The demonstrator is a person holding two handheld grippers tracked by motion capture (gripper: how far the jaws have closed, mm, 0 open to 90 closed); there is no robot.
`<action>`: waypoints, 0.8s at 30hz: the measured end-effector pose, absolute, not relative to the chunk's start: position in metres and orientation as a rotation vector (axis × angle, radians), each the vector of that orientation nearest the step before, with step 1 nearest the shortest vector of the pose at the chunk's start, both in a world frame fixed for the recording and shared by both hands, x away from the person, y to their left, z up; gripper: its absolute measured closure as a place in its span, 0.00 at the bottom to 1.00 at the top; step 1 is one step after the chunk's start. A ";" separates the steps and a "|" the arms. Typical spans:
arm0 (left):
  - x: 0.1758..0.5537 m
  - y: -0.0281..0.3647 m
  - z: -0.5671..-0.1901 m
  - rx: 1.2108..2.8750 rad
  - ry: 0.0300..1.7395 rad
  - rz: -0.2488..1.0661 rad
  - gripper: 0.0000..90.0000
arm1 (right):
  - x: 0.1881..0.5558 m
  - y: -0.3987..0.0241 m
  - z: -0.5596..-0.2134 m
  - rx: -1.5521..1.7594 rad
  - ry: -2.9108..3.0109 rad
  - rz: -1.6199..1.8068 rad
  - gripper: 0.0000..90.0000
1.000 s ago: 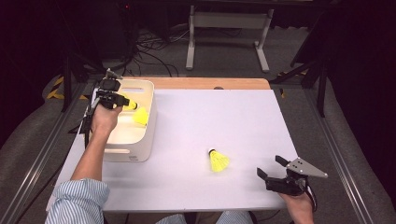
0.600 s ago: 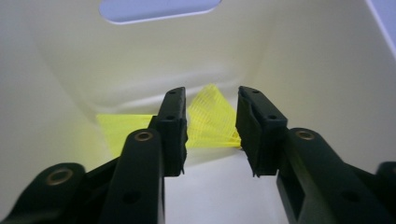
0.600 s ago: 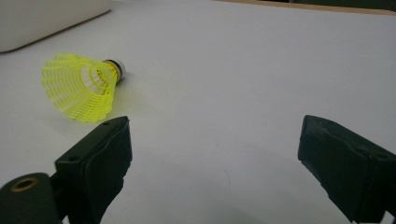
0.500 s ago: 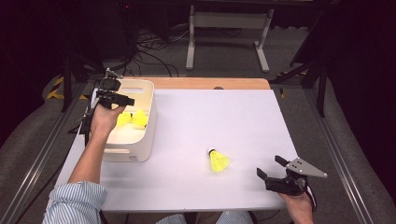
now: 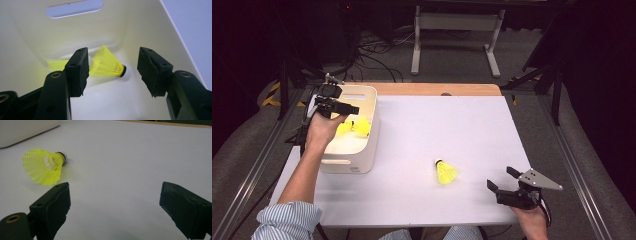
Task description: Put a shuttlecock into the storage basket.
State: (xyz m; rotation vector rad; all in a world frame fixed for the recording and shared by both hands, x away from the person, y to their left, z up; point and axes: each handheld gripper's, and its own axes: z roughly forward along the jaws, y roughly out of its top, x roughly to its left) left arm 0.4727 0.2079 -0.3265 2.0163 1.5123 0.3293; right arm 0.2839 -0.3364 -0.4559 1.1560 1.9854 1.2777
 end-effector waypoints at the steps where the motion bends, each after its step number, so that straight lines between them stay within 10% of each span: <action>1: 0.472 0.207 -0.326 2.017 1.508 0.335 0.46 | 0.284 -0.336 -0.456 1.155 1.986 1.277 0.11; 24: 0.456 0.194 -0.313 2.033 1.432 0.349 0.41 | 0.284 -0.337 -0.456 1.163 1.983 1.281 0.11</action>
